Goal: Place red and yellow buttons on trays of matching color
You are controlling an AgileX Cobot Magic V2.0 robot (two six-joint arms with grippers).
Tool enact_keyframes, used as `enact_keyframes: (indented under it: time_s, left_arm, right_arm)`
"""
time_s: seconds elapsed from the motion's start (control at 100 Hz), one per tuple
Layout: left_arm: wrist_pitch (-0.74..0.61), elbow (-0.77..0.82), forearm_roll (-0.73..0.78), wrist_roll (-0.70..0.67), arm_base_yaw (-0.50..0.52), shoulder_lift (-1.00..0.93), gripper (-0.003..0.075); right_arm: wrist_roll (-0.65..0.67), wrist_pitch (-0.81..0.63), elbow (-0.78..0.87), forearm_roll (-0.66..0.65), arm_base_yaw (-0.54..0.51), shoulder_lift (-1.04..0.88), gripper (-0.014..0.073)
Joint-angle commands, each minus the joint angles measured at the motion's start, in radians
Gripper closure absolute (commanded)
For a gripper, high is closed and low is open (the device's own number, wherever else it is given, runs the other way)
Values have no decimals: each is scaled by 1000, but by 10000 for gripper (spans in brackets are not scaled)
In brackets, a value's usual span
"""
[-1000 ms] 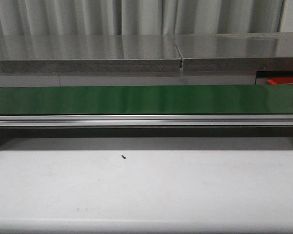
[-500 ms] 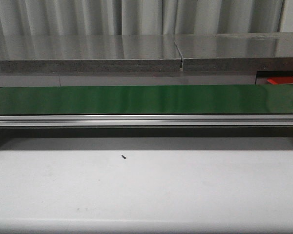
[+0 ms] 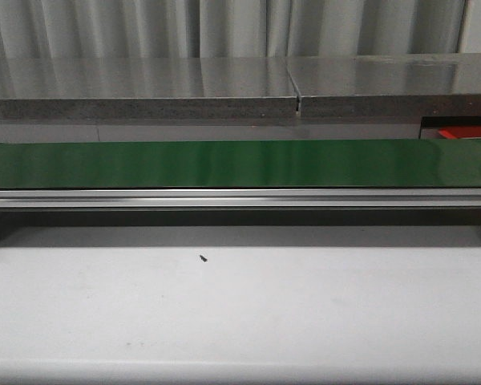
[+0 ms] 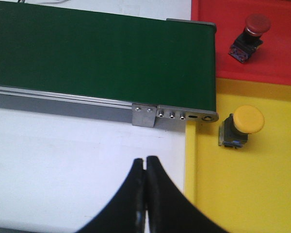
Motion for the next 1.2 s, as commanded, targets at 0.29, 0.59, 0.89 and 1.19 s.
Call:
enact_keyframes:
  time_s: [0.29, 0.59, 0.89, 1.19]
  left_arm:
    - [-81, -27, -12, -6, -9, 6, 61]
    - [-41, -94, -16, -31, 21, 52, 68]
    - [190, -408, -16, -118, 316, 308, 68]
    - [284, -587, -22, -111, 498, 610, 68]
  right_arm:
    - [-7, -49, -25, 0, -1, -8, 660]
    - [-7, -49, -25, 0, -1, -8, 660]
    - [-7, -49, -25, 0, -1, -8, 660]
    - [-7, -49, -25, 0, -1, -8, 660]
